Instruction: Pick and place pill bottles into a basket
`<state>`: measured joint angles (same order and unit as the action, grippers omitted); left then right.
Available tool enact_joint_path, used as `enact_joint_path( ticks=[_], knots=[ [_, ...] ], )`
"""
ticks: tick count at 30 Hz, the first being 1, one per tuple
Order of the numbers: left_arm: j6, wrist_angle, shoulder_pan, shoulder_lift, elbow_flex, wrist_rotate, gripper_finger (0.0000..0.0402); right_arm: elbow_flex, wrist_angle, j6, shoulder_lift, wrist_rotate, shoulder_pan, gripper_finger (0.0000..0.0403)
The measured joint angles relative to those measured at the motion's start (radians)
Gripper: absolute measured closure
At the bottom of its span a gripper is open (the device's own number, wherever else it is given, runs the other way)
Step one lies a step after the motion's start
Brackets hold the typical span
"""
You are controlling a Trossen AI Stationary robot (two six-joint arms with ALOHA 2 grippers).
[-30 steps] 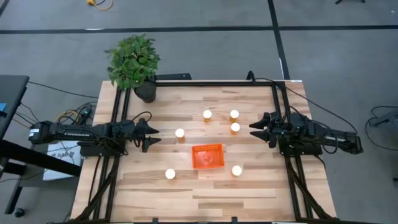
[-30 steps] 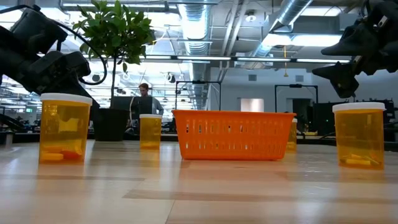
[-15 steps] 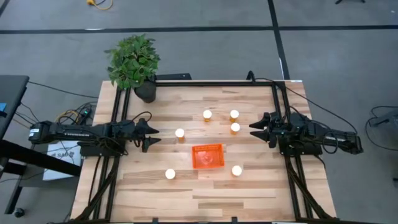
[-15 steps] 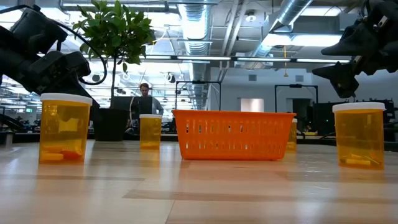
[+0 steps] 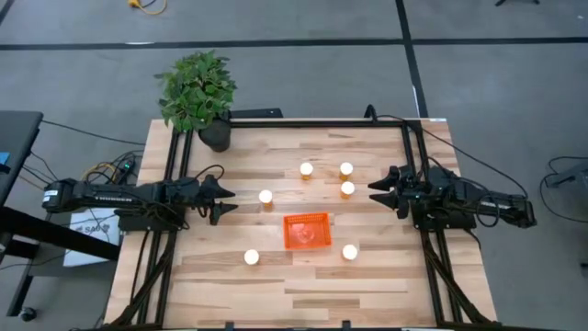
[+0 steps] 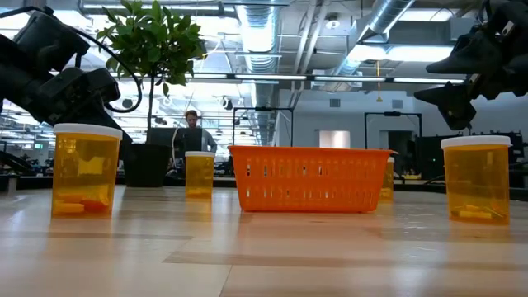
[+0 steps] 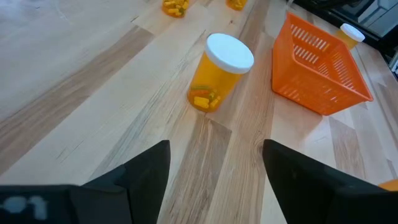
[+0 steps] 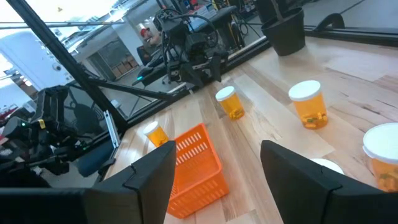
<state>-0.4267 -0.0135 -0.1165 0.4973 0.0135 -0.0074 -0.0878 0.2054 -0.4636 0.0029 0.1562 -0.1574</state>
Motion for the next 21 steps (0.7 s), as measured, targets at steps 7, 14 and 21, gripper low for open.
enact_joint_path(
  ticks=[7, 14, 21],
  knots=[
    [0.0, 0.0, 0.0, 0.0, 0.0, 0.0, 0.0156, 0.0, 0.004, 0.027, 0.0, -0.024, -0.002, 0.0175],
    [0.0, 0.0, 0.0, 0.0, 0.0, 0.0, 0.0156, 0.0, -0.028, 0.027, 0.0, -0.032, -0.002, 0.0175],
    [0.0, 0.0, 0.0, 0.0, 0.0, 0.0, 0.0156, 0.0, -0.101, -0.011, 0.0, -0.031, -0.002, 0.0175]
  ],
)
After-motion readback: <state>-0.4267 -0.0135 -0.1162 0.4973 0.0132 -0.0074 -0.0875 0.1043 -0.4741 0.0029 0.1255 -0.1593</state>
